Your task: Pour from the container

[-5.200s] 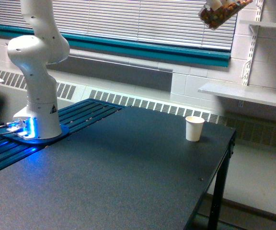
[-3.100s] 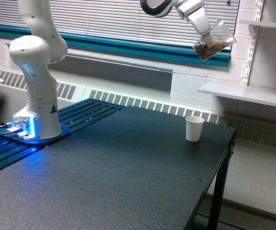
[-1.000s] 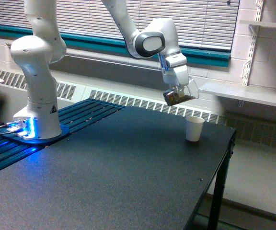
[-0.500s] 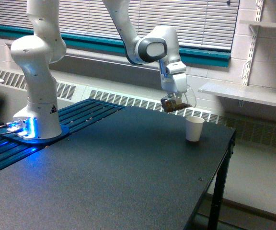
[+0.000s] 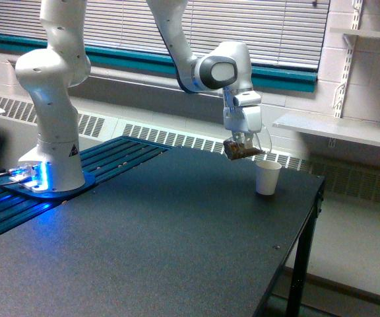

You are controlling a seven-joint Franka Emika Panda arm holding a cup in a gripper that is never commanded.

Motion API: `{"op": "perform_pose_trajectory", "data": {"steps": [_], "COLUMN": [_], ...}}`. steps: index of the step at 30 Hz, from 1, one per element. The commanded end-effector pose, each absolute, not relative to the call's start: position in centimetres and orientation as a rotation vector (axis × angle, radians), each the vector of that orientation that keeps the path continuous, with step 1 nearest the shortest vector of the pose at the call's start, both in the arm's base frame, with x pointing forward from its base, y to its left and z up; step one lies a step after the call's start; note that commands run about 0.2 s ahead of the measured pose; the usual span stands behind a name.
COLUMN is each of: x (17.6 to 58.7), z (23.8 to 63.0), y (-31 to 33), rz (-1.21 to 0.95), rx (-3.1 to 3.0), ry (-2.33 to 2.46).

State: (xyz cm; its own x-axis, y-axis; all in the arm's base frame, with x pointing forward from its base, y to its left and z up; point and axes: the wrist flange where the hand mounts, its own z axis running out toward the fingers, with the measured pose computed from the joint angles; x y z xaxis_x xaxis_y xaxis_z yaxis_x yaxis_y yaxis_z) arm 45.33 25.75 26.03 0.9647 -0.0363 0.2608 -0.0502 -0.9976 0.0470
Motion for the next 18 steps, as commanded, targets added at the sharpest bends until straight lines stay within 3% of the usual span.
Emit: {"op": "perform_pose_trajectory", "data": {"steps": [1, 18], "x": [45.5, 46.36], "z": [26.27, 25.85], "y": [27.0, 26.97], "rz": [0.417, 0.399], "rx": [3.034, 2.976], "ry": [-0.058, -0.049]}}
